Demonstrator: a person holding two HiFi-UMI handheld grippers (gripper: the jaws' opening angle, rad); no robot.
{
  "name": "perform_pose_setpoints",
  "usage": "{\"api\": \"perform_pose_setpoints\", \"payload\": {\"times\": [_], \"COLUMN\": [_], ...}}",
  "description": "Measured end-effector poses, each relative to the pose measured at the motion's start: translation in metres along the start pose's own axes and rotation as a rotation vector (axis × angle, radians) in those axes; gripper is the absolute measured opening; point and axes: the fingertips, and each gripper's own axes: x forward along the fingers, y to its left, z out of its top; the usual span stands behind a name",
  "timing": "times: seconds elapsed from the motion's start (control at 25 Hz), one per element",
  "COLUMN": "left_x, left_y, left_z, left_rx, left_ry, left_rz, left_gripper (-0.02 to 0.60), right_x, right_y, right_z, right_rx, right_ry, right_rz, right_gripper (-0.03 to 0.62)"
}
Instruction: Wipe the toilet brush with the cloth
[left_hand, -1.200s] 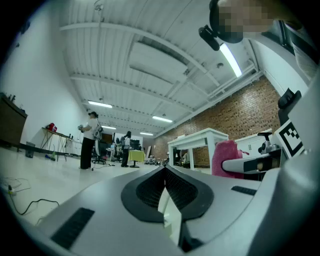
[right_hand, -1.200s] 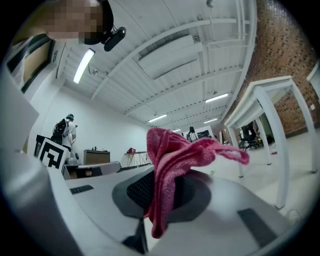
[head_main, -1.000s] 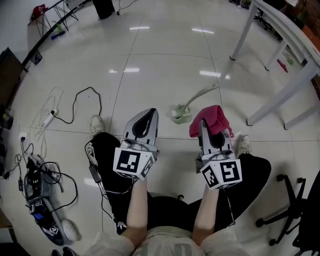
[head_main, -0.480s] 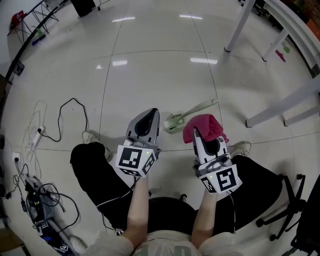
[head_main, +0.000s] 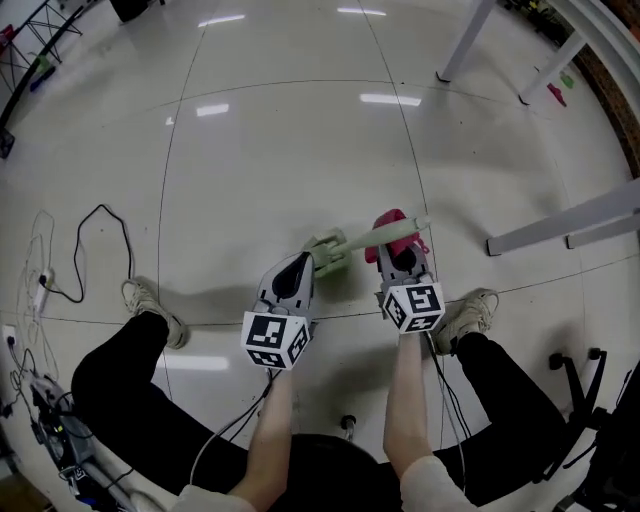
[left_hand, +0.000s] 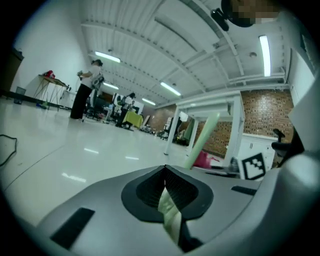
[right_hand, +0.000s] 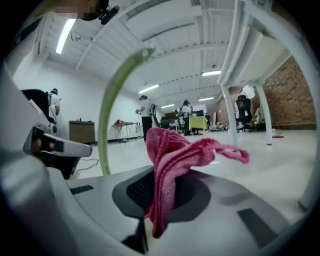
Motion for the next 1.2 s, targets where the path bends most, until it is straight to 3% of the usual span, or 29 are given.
{"api": "perform_pose_setpoints", "payload": {"times": [0.24,0.56,0.88,1.2], "left_x": [0.022,0.053,0.064,0.064], "left_y": [-0.012,-0.027,-0.026,-0.026], "left_z": [-0.083,-0.107,-0.114,-0.115], "left_rx": [0.016,0.063,0.055,0.046], "left_ry": [0.146,0.202,0.258,0.26], "left_rz": [-0.077,-0.147,-0.156,-0.141], "left_gripper": [0.005,0.005,0.005,0.005], "right_x": [0.067,0.084,0.064,0.011], "right_y": [-0.008,0.019,0.024,0.034], "right_z": [-0.078,-0.112,-0.121,-0.137], "right_rx": [-0.096,-0.157,-0.179,-0.086], "right_ry": [0.157,0.24,0.273,0.281], "right_rz": [0.178,0.342,0.376,0.331], "right_gripper": [0.032,0.032,0.032,0.032]}}
